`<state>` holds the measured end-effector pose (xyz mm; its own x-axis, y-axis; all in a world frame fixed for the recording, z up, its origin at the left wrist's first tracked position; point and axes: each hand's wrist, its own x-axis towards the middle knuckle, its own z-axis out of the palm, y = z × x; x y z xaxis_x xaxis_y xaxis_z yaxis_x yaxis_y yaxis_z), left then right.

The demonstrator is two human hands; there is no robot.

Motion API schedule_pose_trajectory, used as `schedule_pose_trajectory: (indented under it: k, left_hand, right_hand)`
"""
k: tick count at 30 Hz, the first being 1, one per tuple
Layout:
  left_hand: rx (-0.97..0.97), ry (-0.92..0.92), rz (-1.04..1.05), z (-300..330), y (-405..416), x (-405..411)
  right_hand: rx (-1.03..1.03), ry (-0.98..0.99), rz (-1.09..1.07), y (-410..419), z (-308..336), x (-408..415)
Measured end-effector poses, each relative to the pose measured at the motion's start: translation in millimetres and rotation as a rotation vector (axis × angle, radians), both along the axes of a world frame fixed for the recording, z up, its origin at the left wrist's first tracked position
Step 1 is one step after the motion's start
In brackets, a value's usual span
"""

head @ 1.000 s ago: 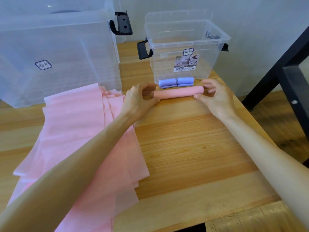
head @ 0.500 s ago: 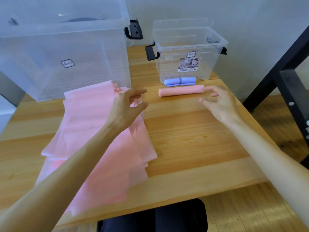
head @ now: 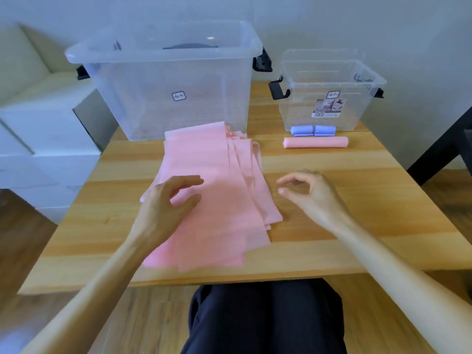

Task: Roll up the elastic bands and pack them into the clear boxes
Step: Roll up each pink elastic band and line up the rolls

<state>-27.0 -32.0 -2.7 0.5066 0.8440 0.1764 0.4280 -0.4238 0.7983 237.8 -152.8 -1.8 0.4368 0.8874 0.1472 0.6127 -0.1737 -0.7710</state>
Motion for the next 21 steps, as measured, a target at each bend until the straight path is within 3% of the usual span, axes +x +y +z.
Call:
schedule_pose_trajectory:
  k: [9, 14, 21]
  left_hand:
    - [0.104, 0.045, 0.029, -18.3, -48.5, -53.1]
    - [0.055, 0.110, -0.023, -23.7, -62.4, -61.7]
    - [0.065, 0.108, -0.044, -23.4, -62.7, -61.9]
  right_hand:
    - [0.073, -0.057, 0.178, -23.8, -10.6, -57.4]
    - [-0.025, -0.097, 0.306, -41.8, -18.2, -66.5]
    - [0.010, -0.113, 0.267, -41.7, -18.5, -69.2]
